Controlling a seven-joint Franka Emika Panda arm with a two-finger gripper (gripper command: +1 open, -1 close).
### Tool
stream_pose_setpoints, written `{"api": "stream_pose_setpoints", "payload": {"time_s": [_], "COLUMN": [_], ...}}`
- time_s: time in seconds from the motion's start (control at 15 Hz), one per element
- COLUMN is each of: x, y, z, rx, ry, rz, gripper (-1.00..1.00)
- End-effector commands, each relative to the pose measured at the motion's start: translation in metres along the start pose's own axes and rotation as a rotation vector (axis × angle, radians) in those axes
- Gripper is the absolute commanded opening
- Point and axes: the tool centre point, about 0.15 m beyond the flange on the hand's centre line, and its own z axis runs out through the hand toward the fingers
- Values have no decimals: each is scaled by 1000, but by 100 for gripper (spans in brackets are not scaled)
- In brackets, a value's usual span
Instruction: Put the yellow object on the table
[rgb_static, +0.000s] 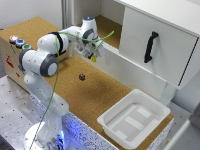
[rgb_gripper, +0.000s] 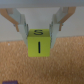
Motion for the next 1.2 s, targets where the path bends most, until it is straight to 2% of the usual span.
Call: {"api": "stream_pose_setpoints", "payload": {"time_s": [0.0,0.2,0.47,0.53,0.6,0.67,0.73,0.8,1.0,1.13], "x": [-21,-32,-38,-38,-39,-39,-38,-34,-27,-27], "y": [3,0,-7,-9,-11,-10,-7,-5,2,2], "z": [62,93,117,123,131,135,133,127,96,96], "rx": [67,75,95,86,37,22,19,13,4,4], "ry": [-2,-13,-36,-48,-59,-72,-60,-31,45,45], "rz": [-48,-51,-59,-73,-112,-117,-95,-81,-54,-54], "gripper": [-100,-100,-100,-100,-100,-100,-100,100,100,100]}}
